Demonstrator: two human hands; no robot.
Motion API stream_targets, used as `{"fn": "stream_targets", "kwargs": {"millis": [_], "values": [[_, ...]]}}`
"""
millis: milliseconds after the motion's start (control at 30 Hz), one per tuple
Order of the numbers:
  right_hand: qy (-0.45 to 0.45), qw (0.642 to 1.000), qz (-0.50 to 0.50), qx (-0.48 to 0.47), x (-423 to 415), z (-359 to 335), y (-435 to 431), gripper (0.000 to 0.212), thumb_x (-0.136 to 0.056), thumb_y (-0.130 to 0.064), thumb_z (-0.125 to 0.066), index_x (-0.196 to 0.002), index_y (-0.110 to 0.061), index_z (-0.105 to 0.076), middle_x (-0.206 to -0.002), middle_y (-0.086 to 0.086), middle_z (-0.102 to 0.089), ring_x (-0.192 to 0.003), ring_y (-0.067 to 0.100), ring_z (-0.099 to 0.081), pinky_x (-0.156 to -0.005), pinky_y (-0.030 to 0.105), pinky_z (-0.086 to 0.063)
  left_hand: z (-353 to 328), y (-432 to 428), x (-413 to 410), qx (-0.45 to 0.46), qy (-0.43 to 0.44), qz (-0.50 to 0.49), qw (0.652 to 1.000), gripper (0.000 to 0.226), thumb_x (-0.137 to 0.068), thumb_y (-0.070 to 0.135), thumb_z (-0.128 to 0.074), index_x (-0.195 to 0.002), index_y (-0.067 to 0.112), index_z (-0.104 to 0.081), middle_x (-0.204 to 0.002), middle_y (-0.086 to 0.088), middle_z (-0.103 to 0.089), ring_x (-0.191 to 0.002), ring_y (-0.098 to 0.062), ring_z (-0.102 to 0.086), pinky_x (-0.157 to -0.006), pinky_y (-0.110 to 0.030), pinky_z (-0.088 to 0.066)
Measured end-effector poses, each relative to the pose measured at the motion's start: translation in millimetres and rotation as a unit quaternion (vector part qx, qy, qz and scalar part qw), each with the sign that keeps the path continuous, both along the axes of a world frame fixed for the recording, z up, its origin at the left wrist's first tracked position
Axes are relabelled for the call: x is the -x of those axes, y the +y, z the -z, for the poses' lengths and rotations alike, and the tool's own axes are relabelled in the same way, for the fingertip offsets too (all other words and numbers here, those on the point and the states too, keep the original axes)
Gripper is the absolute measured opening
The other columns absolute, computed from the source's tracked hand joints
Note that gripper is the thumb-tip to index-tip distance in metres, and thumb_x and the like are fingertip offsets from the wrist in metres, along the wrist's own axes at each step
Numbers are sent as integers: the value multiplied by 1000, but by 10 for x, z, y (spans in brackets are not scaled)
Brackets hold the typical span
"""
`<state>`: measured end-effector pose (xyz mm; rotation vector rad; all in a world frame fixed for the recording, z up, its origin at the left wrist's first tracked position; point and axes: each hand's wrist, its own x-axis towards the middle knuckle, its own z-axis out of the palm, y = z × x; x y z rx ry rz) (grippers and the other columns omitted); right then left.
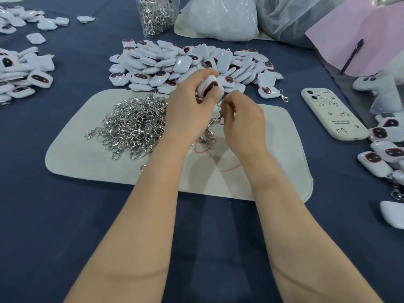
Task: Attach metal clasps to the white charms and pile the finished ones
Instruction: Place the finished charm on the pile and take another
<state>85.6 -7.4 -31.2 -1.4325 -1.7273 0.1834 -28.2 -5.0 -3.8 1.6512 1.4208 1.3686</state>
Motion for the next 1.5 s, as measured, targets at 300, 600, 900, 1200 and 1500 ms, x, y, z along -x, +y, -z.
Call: {"fn": "stream_targets", "kwargs": {"millis": [300, 600, 900, 1200, 1500], "values": [[101, 994, -8, 51, 15, -3, 4, 10, -92, -8, -50, -86, -10, -57, -78, -1, -61, -74, 17, -54, -70, 23, -43, -12, -51, -54, 21, -42, -17, 999, 17, -92, 16, -56, -108, 21, -59, -91, -1, -65, -71, -17, -66, -74, -33, -56], [308, 945, -51, 95, 83, -93, -35, 10, -91, -8, -57, -91, -18, -56, -84, -6, -62, -82, 12, -60, -83, 28, -50, -32, -23, -20, 257, -515, 24, 818, 18, -96, 8, -51, -80, 2, -55, -56, -5, -62, -46, -4, -60, -46, -12, -50], [265, 963, -11, 50, 51, -42, -6, 11, -93, -13, -55, -86, -19, -59, -73, -13, -59, -71, 3, -56, -70, 13, -45, -5, -24, -18, 275, -483, 24, 831, 8, -96, 12, -53, -93, 7, -57, -67, -6, -61, -45, -6, -60, -44, -15, -49], [79, 997, -14, 12, -10, 7, 30, 12, -91, -5, -52, -88, -2, -64, -85, 8, -64, -79, 17, -52, -70, 21, -37, -16, -22, -42, 86, -194, -10, 977, 17, -93, 11, -55, -101, 26, -59, -95, -7, -62, -64, -12, -58, -52, -13, -46], [212, 971, -26, 109, -13, -55, 37, 21, -95, -20, -51, -112, -16, -62, -104, -8, -64, -90, 2, -58, -79, 9, -41, 38, 27, -32, 108, -112, -20, 988, 30, -96, 18, -49, -125, 21, -57, -99, -4, -61, -58, -5, -57, -66, -22, -51]]}}
